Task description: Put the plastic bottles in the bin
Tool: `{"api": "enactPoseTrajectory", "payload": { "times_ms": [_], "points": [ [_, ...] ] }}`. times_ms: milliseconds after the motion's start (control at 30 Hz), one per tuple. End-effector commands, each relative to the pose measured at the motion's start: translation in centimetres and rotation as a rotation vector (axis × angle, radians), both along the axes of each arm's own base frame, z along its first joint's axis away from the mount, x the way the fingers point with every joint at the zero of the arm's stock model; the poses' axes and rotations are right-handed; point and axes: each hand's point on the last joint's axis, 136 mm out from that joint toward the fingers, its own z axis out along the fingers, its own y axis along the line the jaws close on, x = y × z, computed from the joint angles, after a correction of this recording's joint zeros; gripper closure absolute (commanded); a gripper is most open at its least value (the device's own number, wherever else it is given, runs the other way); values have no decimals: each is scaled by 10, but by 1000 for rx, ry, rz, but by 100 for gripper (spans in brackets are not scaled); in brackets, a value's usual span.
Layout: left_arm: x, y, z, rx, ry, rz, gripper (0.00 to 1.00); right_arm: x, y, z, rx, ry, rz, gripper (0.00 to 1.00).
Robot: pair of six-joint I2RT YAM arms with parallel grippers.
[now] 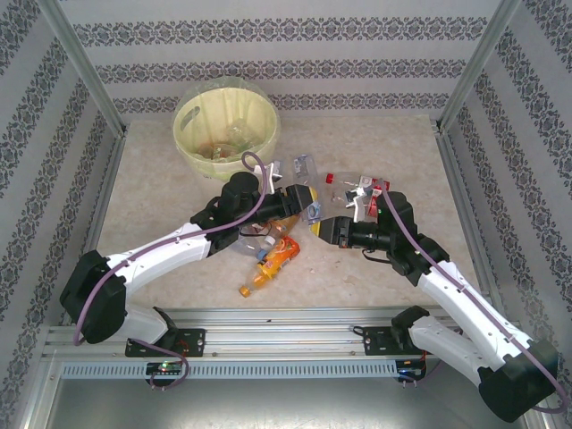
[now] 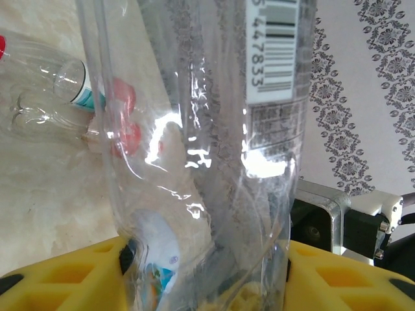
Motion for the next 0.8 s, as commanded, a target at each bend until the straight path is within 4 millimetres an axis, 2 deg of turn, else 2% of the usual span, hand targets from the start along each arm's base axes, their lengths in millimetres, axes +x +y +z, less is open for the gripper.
{"api": "enactPoseTrajectory", "payload": {
  "times_ms": [0,100,300,433,533,767],
  "points": [
    [-4,4,21,-6,-75,-23,45,-4,1,2,-6,-9,5,59],
    [-3,10,23,17,-87,-10,46,-6,-2,7,-13,-17,3,37],
    [2,30,42,61,-129,12,45,-13,-10,32,-8,-78,-19,14],
    [2,40,61,136,-178,-5,46,-17,-15,57,4,-131,-29,6],
    [4,55,81,227,-231,10,45,-20,-16,75,14,-169,-27,2],
    [26,107,124,417,-312,107,46,-29,-18,116,53,-254,-14,2]
  ]
}}
